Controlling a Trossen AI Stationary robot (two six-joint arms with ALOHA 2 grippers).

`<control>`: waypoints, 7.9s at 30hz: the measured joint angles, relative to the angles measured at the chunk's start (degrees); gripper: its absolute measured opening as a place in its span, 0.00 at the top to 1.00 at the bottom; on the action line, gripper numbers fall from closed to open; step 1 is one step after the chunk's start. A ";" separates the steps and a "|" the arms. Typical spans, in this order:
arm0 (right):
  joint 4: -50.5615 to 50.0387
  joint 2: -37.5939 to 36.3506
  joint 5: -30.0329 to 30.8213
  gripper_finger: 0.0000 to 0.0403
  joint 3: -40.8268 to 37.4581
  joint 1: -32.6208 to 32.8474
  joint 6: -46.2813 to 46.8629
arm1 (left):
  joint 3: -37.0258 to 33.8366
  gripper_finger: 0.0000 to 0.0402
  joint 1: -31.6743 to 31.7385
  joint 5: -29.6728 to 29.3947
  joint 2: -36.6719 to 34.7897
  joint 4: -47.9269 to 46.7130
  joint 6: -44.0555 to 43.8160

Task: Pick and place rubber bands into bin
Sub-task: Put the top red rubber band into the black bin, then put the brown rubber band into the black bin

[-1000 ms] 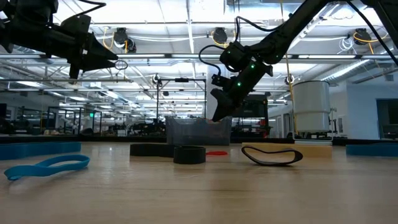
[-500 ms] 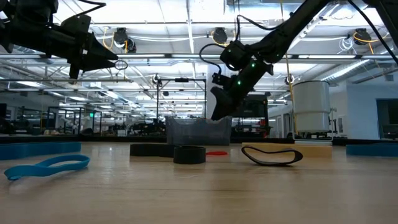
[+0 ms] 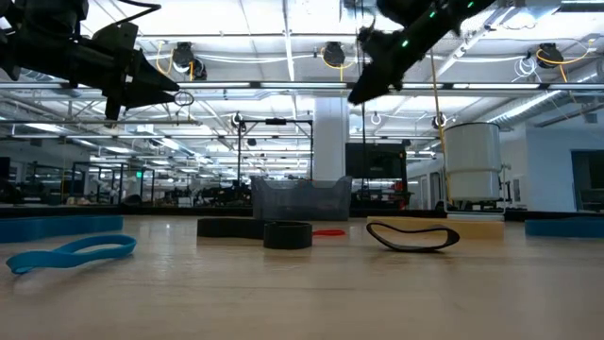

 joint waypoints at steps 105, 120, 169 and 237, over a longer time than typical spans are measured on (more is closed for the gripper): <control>33.87 -29.45 3.29 1.00 -35.17 7.81 5.88 | 0.00 0.63 0.00 -0.13 -0.01 0.02 0.04; 21.30 -18.26 3.10 1.00 -5.25 2.04 -2.75 | 0.00 0.63 0.00 -0.15 0.00 0.02 0.04; 4.16 31.95 3.04 1.00 12.31 -0.01 -1.68 | -0.01 0.63 0.01 -0.15 -0.01 -2.76 0.05; -20.66 -0.92 2.85 0.80 5.80 18.39 -16.80 | -0.02 0.63 0.02 -0.13 0.00 -2.54 0.17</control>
